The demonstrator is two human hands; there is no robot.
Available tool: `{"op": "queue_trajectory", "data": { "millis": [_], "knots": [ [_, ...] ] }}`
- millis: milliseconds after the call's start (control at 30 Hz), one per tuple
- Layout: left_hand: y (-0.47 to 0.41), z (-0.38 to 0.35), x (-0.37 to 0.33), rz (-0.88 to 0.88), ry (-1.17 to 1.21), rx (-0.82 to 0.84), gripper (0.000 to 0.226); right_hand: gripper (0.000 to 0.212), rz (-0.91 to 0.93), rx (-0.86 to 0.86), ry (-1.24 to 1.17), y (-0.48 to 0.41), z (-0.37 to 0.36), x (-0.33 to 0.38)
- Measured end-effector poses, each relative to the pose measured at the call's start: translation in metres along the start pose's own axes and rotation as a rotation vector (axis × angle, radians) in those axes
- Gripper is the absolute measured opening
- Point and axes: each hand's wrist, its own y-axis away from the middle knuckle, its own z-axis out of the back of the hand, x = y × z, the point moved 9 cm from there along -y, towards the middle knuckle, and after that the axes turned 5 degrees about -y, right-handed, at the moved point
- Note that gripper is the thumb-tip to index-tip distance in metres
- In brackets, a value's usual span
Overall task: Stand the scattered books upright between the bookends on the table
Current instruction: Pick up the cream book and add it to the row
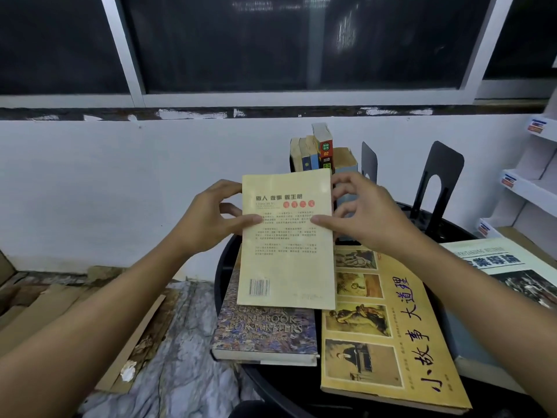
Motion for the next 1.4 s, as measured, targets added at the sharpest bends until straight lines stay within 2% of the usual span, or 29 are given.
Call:
{"op": "queue_trajectory", "data": {
  "millis": [100,300,600,800,1033,1233,1400],
  "knots": [
    [-0.003,0.005,-0.009,-0.025,-0.004,-0.034,0.057,0.068,0.066,-0.016,0.042,0.003,0.006,0.019],
    [-0.009,0.003,-0.026,-0.046,-0.013,-0.038,0.055,0.084,0.171,0.021,0.122,0.015,0.008,0.049],
    [-0.026,-0.021,-0.054,-0.078,0.055,0.018,0.047,0.075,0.251,-0.043,0.235,0.039,0.031,0.075],
    [-0.037,-0.055,-0.077,-0.129,0.087,0.077,0.048,0.071,0.234,-0.094,0.303,0.057,0.060,0.077],
    [-0.050,-0.086,-0.098,-0.207,-0.141,0.084,0.069,0.072,0.161,-0.190,0.386,0.071,0.100,0.071],
    [-0.068,-0.114,-0.112,-0.217,-0.383,0.124,0.078,0.070,0.121,-0.242,0.452,0.076,0.124,0.071],
    [-0.078,-0.136,-0.127,-0.227,-0.446,0.182,0.079,0.067,0.118,-0.260,0.494,0.069,0.130,0.068]
  ]
}}
